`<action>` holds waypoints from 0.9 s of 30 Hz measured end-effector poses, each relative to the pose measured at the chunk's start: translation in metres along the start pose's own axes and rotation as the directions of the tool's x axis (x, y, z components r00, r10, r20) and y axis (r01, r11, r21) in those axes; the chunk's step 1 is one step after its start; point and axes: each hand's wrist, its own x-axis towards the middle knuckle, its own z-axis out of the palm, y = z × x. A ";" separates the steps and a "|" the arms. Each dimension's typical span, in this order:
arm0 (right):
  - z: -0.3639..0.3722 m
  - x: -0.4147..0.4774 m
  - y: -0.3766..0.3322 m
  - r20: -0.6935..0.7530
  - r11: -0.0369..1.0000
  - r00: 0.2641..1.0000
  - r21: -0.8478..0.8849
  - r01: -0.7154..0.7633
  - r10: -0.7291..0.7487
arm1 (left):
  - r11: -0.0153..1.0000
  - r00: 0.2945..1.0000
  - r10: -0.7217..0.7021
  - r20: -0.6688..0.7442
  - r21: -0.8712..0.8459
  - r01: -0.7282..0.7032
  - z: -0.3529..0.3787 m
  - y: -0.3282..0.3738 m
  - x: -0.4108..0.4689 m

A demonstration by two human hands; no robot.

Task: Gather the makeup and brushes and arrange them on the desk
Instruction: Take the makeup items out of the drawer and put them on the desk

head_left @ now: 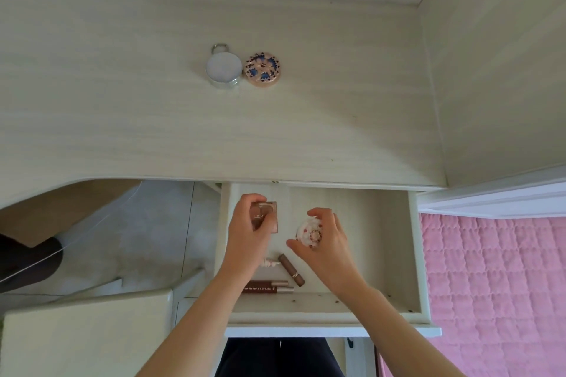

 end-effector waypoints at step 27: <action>-0.004 0.163 -0.145 -0.038 0.924 0.964 -0.298 0.242 -0.264 | 0.913 0.951 0.261 -0.165 0.364 -0.187 -0.062 0.074 0.175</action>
